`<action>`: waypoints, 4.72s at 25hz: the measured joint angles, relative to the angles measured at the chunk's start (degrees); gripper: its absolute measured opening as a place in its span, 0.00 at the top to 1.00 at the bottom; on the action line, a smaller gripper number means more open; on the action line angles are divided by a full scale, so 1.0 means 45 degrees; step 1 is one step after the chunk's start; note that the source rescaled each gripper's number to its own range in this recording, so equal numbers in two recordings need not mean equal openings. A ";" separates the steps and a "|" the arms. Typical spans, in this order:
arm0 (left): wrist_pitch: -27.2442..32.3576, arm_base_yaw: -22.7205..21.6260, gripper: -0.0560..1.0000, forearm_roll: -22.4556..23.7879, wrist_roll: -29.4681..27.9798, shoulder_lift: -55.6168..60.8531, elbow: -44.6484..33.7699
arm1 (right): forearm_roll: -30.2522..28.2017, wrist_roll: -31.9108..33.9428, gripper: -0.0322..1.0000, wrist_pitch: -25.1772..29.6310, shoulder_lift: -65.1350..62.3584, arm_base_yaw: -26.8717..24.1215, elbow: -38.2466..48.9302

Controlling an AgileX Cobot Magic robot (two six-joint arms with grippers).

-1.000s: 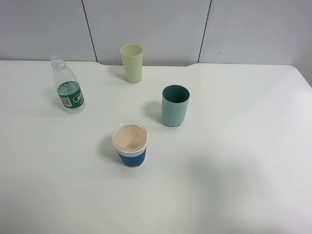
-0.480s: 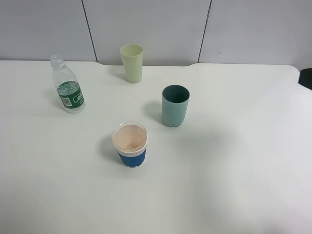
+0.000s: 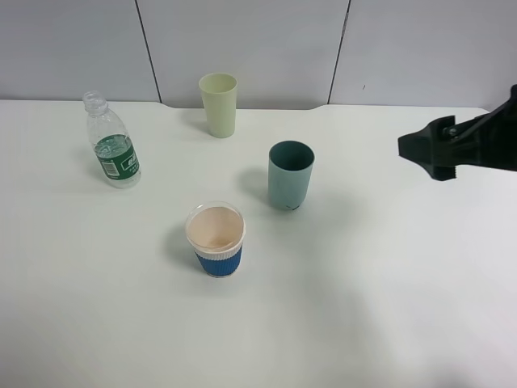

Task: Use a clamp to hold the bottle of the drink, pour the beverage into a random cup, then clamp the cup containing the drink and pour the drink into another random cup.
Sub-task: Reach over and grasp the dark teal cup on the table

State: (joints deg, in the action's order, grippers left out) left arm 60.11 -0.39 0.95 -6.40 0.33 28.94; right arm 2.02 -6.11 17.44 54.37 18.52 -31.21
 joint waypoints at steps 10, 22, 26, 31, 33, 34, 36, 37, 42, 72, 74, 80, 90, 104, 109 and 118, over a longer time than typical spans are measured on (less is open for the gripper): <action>0.0000 0.0000 0.00 0.0000 0.0000 0.0000 0.0000 | 0.0011 0.0432 0.00 -0.1208 0.2817 0.1530 0.0000; 0.0000 0.0000 0.00 0.0000 0.0000 0.0000 0.0000 | -0.1013 0.0486 0.00 -0.1632 0.4166 0.1846 0.0000; 0.0000 0.0000 0.00 0.0000 0.0000 0.0000 0.0000 | -0.1437 0.0486 0.00 -0.2121 0.4722 0.1846 -0.0010; 0.0000 0.0000 0.00 0.0000 0.0000 0.0000 0.0000 | -0.2767 0.0497 0.00 -0.3264 0.5209 0.1846 -0.0010; 0.0000 0.0000 0.00 0.0000 0.0000 0.0000 0.0000 | -0.3268 0.0591 0.00 -0.3728 0.5356 0.1846 -0.0010; 0.0000 0.0000 0.00 0.0000 0.0000 0.0000 0.0000 | -0.3495 0.0655 0.00 -0.3967 0.5404 0.1846 0.0009; 0.0000 0.0000 0.00 0.0000 0.0000 0.0000 0.0000 | -0.3823 0.0707 0.00 -0.4576 0.5468 0.1846 0.0147; 0.0000 0.0000 0.00 0.0000 0.0000 0.0000 0.0000 | -0.3926 0.0718 0.00 -0.4870 0.5468 0.1846 0.0291; 0.0000 0.0000 0.00 0.0000 -0.0011 0.0000 0.0000 | -0.4430 0.0707 0.00 -0.6990 0.5499 0.1846 0.1288; 0.0000 0.0000 0.00 0.0014 -0.0011 0.0000 0.0000 | -0.2188 -0.1586 0.00 -1.3303 0.9586 0.1382 0.2453; 0.0000 0.0000 0.00 0.0014 -0.0011 0.0000 0.0000 | -0.2176 -0.1667 0.00 -1.3921 1.0049 0.1382 0.2453; 0.0000 0.0000 0.00 0.0014 -0.0011 0.0000 0.0000 | -0.2236 -0.1771 0.07 -1.6156 1.1314 0.1382 0.2453; 0.0000 0.0000 0.00 0.0014 -0.0011 0.0000 0.0000 | -0.2760 -0.1771 0.14 -1.8081 1.2648 0.1382 0.2453; 0.0000 0.0000 0.00 0.0014 -0.0011 0.0000 0.0000 | -0.2736 -0.1771 0.14 -1.8298 1.3423 0.1382 0.0957; 0.0000 0.0000 0.00 0.0014 -0.0011 0.0000 0.0000 | -0.3246 -0.1771 0.14 -1.8160 1.3942 0.1382 0.0292; 0.0000 0.0000 0.00 0.0014 -0.0011 0.0000 0.0000 | -0.3856 -0.1758 0.14 -1.8179 1.4749 0.1382 -0.0400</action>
State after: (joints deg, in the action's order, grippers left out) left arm 60.11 -0.39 1.01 -6.45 0.33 28.94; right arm -15.34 -14.02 -64.37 120.74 24.74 -33.01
